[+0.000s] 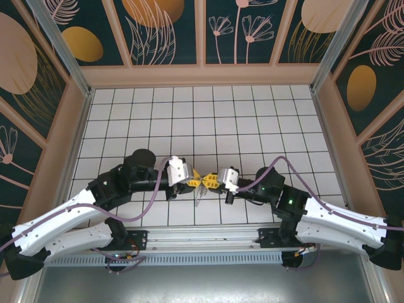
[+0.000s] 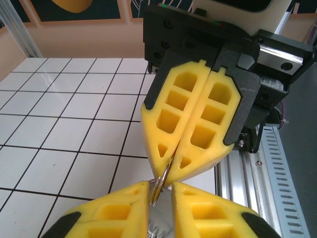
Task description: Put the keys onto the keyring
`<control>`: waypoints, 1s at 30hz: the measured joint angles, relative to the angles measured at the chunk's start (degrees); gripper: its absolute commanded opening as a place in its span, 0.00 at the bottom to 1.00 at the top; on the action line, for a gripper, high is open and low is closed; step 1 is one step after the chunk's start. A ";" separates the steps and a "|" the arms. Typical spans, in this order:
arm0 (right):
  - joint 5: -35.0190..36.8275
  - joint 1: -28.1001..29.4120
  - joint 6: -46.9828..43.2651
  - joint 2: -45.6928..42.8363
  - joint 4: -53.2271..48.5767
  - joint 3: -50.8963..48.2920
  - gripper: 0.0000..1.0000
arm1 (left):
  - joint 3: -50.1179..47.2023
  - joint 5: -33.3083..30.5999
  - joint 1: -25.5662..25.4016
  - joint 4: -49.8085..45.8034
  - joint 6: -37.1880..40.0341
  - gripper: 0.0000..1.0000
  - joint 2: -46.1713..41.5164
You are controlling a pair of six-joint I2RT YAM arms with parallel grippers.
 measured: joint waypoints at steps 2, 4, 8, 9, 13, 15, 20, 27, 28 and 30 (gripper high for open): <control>-0.55 0.00 -0.02 -0.13 0.24 0.00 0.00 | 0.00 0.31 0.00 0.26 -0.02 0.20 0.00; -1.01 0.00 0.00 -0.15 0.42 0.00 0.00 | 0.00 0.81 0.00 0.28 -0.22 0.12 0.02; -1.49 0.00 0.02 -0.13 0.44 0.00 0.00 | 0.00 1.11 0.00 0.26 0.00 0.03 -0.02; -1.49 0.00 0.02 -0.13 0.44 0.00 0.00 | -0.02 1.16 0.00 0.26 -0.07 0.00 -0.04; -1.66 0.00 0.04 -0.09 0.48 0.00 0.00 | -0.24 1.16 0.00 0.28 0.04 0.00 -0.31; -1.92 0.00 0.04 0.04 0.57 0.00 0.01 | -0.42 1.18 0.00 0.28 0.04 0.00 -0.57; -1.68 0.00 0.28 0.50 1.49 0.00 0.45 | -1.27 1.05 -0.02 0.37 0.00 0.00 -1.36; 1.11 0.00 4.09 0.31 -0.15 0.33 0.68 | -7.19 -1.95 0.00 1.81 -1.97 0.00 -4.57; 1.95 0.00 5.31 0.07 -0.83 0.44 0.68 | -8.00 -2.45 0.00 1.95 -2.40 0.00 -4.92; 3.34 0.00 8.02 -0.92 -2.12 0.44 0.69 | -9.35 -3.54 0.00 2.19 -3.28 0.00 -5.57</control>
